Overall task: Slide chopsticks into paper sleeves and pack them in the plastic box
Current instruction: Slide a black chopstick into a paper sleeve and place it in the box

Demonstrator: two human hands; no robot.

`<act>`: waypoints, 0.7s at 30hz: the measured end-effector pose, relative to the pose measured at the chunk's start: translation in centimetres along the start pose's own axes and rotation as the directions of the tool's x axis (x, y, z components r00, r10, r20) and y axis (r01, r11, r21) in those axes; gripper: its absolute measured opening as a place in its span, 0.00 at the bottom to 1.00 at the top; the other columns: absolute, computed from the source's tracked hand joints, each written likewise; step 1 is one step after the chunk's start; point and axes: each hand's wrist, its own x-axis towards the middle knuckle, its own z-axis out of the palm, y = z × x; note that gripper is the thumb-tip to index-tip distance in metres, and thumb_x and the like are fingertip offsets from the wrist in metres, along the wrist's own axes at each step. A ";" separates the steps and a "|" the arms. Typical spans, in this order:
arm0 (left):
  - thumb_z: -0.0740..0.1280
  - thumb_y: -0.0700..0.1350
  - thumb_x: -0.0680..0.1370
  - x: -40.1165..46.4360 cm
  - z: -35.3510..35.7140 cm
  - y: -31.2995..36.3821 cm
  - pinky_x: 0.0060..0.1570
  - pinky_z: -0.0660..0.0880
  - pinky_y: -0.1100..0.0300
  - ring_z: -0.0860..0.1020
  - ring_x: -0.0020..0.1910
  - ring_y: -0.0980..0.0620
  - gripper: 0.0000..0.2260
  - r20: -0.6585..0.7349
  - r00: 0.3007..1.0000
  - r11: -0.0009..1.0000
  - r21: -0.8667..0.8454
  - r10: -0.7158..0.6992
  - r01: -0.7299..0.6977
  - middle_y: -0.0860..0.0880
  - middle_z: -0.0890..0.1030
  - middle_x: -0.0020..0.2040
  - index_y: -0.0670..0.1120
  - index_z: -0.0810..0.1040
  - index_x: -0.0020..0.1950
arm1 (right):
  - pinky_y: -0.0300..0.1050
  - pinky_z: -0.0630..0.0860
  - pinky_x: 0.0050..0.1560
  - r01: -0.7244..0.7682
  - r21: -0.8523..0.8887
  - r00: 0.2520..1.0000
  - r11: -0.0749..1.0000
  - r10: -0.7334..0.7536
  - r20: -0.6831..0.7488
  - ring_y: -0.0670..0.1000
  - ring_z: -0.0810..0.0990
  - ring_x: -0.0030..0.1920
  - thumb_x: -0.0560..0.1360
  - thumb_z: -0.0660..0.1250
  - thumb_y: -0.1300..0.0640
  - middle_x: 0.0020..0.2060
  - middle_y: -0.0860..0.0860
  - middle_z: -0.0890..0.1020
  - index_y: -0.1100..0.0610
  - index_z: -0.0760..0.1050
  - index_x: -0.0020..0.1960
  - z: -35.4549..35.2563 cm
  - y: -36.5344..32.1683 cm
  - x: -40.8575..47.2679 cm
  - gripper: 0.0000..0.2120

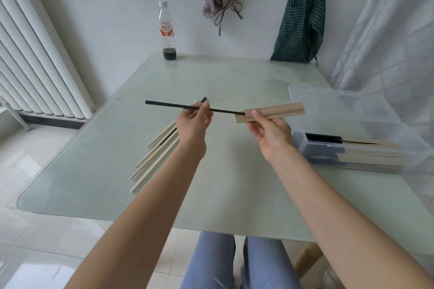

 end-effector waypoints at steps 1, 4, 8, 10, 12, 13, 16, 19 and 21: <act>0.66 0.36 0.77 -0.1 0.1 0.0 0.39 0.76 0.70 0.77 0.30 0.58 0.02 0.003 1.000 1.000 -0.013 -0.001 0.001 0.48 0.74 0.35 0.40 0.75 0.45 | 0.36 0.80 0.36 -0.001 0.016 1.000 1.000 0.001 0.003 0.47 0.82 0.35 0.73 0.68 0.67 0.39 0.53 0.80 0.59 0.74 0.40 0.0 0.0 0.0 0.06; 0.66 0.35 0.77 -0.8 0.6 -0.6 0.43 0.78 0.69 0.80 0.30 0.59 0.02 0.053 0.998 0.999 -0.037 -0.020 0.022 0.47 0.77 0.37 0.40 0.75 0.44 | 0.36 0.81 0.39 -0.011 0.046 0.999 0.999 0.009 0.040 0.48 0.81 0.38 0.74 0.67 0.67 0.40 0.53 0.80 0.59 0.74 0.42 0.5 0.6 -0.3 0.05; 0.68 0.36 0.76 -1.2 0.7 -0.4 0.46 0.79 0.67 0.82 0.32 0.57 0.04 0.046 0.998 0.992 -0.118 -0.036 0.041 0.46 0.79 0.39 0.39 0.74 0.48 | 0.37 0.81 0.39 0.004 0.053 0.998 0.999 -0.007 0.062 0.47 0.83 0.36 0.74 0.68 0.67 0.41 0.53 0.81 0.59 0.75 0.42 0.7 0.4 -0.6 0.05; 0.67 0.37 0.77 -0.8 0.3 0.0 0.46 0.79 0.66 0.82 0.33 0.57 0.03 -0.011 1.000 0.985 -0.172 -0.029 0.027 0.46 0.80 0.38 0.38 0.74 0.48 | 0.37 0.81 0.40 0.014 0.062 0.999 0.998 -0.016 0.040 0.47 0.82 0.37 0.74 0.67 0.67 0.41 0.53 0.81 0.59 0.75 0.42 0.4 -0.1 -0.4 0.05; 0.66 0.37 0.78 -0.7 -0.1 0.2 0.47 0.79 0.66 0.83 0.33 0.57 0.04 -0.050 0.999 0.986 -0.166 -0.018 0.009 0.48 0.81 0.34 0.37 0.76 0.44 | 0.37 0.81 0.40 0.012 0.064 0.999 0.998 -0.014 0.037 0.47 0.82 0.37 0.74 0.67 0.67 0.41 0.53 0.80 0.59 0.75 0.42 0.4 -0.1 -0.4 0.05; 0.66 0.36 0.78 -0.8 -0.1 0.2 0.47 0.79 0.66 0.83 0.33 0.57 0.04 -0.042 0.999 0.988 -0.156 -0.018 0.011 0.48 0.81 0.33 0.37 0.76 0.43 | 0.37 0.81 0.39 0.004 0.062 0.999 0.998 -0.007 0.045 0.47 0.82 0.37 0.74 0.67 0.67 0.41 0.53 0.81 0.58 0.75 0.42 0.5 0.0 -0.5 0.05; 0.66 0.35 0.77 -1.3 0.1 -0.3 0.45 0.79 0.68 0.83 0.33 0.56 0.03 0.044 0.999 0.997 -0.072 -0.029 0.032 0.45 0.81 0.37 0.35 0.77 0.45 | 0.36 0.80 0.38 -0.035 0.040 0.996 0.999 0.031 0.080 0.49 0.82 0.40 0.74 0.67 0.66 0.42 0.54 0.81 0.59 0.75 0.43 1.4 1.0 -1.0 0.04; 0.68 0.38 0.77 -1.1 -0.2 -0.1 0.40 0.79 0.69 0.82 0.33 0.56 0.06 0.056 0.997 0.997 -0.045 -0.053 0.055 0.44 0.81 0.39 0.35 0.77 0.47 | 0.37 0.80 0.38 -0.054 0.047 0.994 0.997 0.050 0.093 0.50 0.82 0.42 0.74 0.68 0.66 0.41 0.54 0.82 0.60 0.75 0.44 1.9 1.3 -1.0 0.03; 0.67 0.41 0.77 -0.6 -0.8 0.2 0.37 0.78 0.69 0.82 0.33 0.56 0.08 0.015 0.998 0.996 -0.067 -0.059 0.060 0.44 0.80 0.40 0.36 0.77 0.49 | 0.37 0.80 0.38 -0.043 0.057 0.996 0.997 0.038 0.084 0.50 0.82 0.41 0.73 0.68 0.67 0.38 0.53 0.83 0.60 0.76 0.43 2.0 1.1 -0.8 0.03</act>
